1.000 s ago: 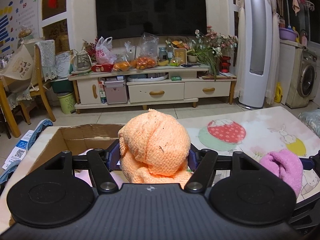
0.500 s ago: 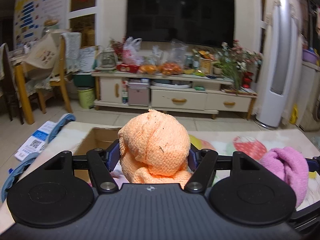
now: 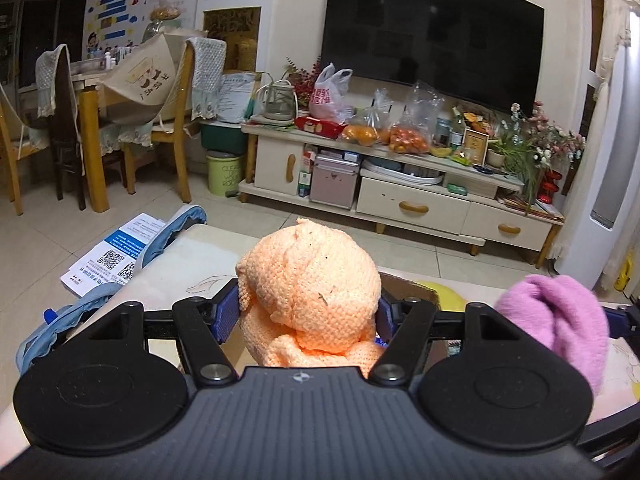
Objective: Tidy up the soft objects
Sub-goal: 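Carry the orange and pink towels into the cardboard box and open both tools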
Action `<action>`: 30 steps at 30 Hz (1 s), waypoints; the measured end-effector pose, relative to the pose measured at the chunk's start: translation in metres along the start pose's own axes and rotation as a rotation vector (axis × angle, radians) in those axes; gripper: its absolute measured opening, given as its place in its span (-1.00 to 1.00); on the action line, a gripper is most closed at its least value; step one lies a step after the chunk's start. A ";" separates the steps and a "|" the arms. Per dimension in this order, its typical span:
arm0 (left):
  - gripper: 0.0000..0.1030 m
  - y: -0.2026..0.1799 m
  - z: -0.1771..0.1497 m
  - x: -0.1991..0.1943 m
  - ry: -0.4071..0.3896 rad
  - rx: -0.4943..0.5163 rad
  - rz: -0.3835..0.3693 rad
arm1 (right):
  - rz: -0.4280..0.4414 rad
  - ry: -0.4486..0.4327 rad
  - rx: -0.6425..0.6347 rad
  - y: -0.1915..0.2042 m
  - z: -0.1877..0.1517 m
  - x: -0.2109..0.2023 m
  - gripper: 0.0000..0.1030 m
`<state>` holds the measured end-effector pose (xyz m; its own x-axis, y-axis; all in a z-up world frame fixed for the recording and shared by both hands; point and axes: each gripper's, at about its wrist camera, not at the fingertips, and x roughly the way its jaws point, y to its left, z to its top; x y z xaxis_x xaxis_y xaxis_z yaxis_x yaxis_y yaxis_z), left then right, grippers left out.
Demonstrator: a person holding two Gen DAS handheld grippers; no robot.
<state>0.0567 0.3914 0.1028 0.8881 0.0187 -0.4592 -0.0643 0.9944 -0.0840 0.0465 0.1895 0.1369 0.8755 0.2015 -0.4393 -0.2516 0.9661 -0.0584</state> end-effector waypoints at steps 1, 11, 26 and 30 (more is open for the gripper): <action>0.56 0.000 0.001 0.001 0.000 -0.003 0.004 | 0.011 0.000 -0.010 0.002 0.001 0.006 0.89; 0.56 0.002 -0.004 0.003 0.024 -0.027 0.022 | 0.066 0.030 -0.076 0.016 0.004 0.050 0.89; 0.82 0.002 -0.003 0.001 0.039 0.013 0.097 | 0.079 0.043 -0.123 0.026 -0.002 0.078 0.98; 0.90 0.003 -0.001 -0.007 0.024 0.025 0.103 | 0.056 0.020 -0.098 0.023 -0.002 0.065 0.98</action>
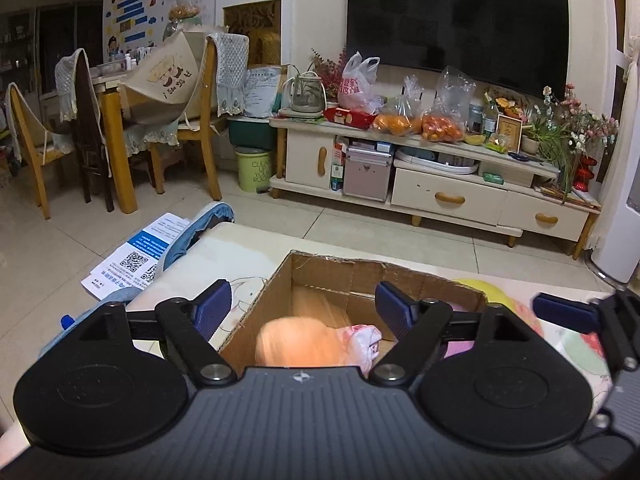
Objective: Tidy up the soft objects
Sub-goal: 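Carry the orange and pink towels into the cardboard box and open both tools, then move the right tool onto the green-striped cloth while the left returns to the table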
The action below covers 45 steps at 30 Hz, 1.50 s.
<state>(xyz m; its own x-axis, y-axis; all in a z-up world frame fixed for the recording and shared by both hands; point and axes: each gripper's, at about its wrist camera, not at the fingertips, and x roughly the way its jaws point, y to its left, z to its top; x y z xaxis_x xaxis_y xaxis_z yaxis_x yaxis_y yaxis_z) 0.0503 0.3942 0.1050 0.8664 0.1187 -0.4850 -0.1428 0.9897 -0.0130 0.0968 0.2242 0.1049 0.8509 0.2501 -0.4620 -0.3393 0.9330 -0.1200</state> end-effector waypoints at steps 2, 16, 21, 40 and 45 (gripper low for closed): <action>0.90 0.002 0.000 -0.003 -0.002 -0.006 -0.008 | -0.024 -0.023 0.014 -0.004 -0.003 -0.012 0.98; 0.99 -0.007 -0.005 -0.007 -0.003 0.015 -0.057 | -0.167 0.097 0.213 -0.038 -0.078 -0.046 0.98; 1.00 -0.009 -0.005 -0.003 -0.005 0.041 -0.073 | -0.178 0.159 0.228 -0.037 -0.100 -0.027 0.98; 1.00 -0.007 -0.011 0.001 0.001 0.104 -0.126 | -0.162 0.227 0.211 -0.058 -0.126 0.015 0.99; 1.00 -0.007 -0.011 0.002 0.011 0.104 -0.153 | -0.205 0.240 0.216 -0.075 -0.134 0.007 0.99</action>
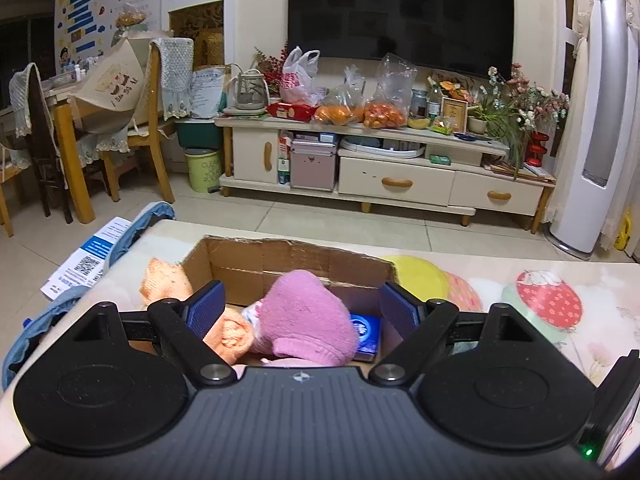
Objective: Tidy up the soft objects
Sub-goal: 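Move the right tool onto the green-striped cloth while the left returns to the table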
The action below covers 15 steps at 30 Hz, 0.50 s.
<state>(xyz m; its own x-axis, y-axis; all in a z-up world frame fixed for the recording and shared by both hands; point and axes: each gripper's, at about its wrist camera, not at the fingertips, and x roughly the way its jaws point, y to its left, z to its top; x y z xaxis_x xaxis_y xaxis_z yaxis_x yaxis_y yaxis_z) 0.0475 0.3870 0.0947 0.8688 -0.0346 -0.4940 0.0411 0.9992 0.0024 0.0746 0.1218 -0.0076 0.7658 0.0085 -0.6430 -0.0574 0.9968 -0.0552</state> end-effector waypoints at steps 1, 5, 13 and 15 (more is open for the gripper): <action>1.00 -0.001 0.000 0.000 0.000 0.003 -0.006 | -0.008 0.001 -0.001 -0.006 -0.003 -0.002 0.99; 1.00 -0.005 -0.001 0.001 0.006 0.022 -0.025 | -0.040 0.012 0.010 -0.038 -0.017 -0.016 0.98; 1.00 -0.016 -0.004 0.002 0.019 0.049 -0.123 | -0.150 0.056 0.088 -0.098 -0.048 -0.052 0.99; 1.00 -0.021 -0.005 0.003 0.024 0.059 -0.153 | -0.168 0.065 0.116 -0.108 -0.055 -0.062 0.99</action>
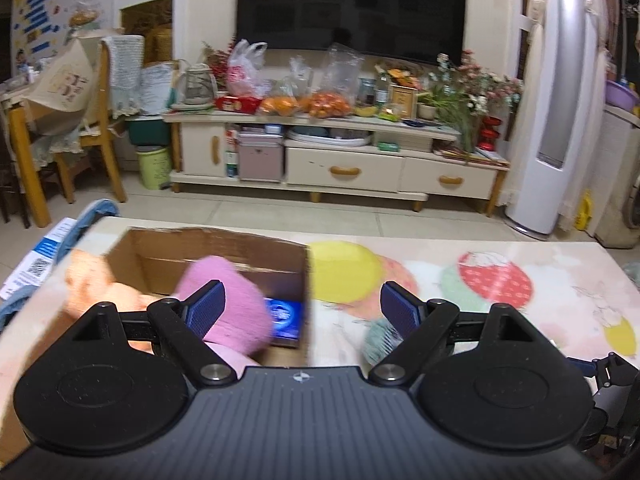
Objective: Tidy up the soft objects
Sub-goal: 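Move the right tool onto the green-striped cloth while the left returns to the table, then grasp the green-striped cloth with the right tool while the left grasps the teal knitted ball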
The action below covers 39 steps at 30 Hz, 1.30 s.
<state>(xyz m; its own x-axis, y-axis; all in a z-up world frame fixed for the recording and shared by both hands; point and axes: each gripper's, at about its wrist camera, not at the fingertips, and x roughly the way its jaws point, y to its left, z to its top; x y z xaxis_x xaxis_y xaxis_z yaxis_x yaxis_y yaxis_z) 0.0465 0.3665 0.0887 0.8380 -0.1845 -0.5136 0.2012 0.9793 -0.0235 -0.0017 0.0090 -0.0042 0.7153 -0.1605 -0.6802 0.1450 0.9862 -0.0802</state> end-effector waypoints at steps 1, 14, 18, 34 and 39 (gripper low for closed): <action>1.00 -0.003 -0.001 0.001 0.004 0.010 -0.014 | -0.005 0.001 0.017 -0.005 -0.002 -0.004 0.99; 1.00 -0.050 -0.024 0.028 0.050 0.141 -0.130 | 0.002 -0.059 0.112 -0.032 -0.016 -0.036 0.99; 1.00 -0.055 -0.029 0.040 0.070 0.143 -0.166 | 0.020 -0.044 0.186 -0.055 -0.020 -0.034 0.99; 1.00 -0.075 -0.044 0.091 0.098 0.125 -0.140 | 0.401 0.045 0.495 -0.098 -0.030 -0.024 0.99; 1.00 -0.077 -0.044 0.101 0.092 0.132 -0.108 | 0.562 0.136 0.389 -0.070 -0.035 -0.037 0.99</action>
<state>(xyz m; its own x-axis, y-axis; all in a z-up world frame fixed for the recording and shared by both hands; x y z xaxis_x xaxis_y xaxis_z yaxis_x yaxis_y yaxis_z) 0.0931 0.2767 0.0011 0.7593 -0.2738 -0.5904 0.3577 0.9334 0.0272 -0.0624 -0.0522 0.0014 0.6650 0.4018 -0.6295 0.0303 0.8277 0.5603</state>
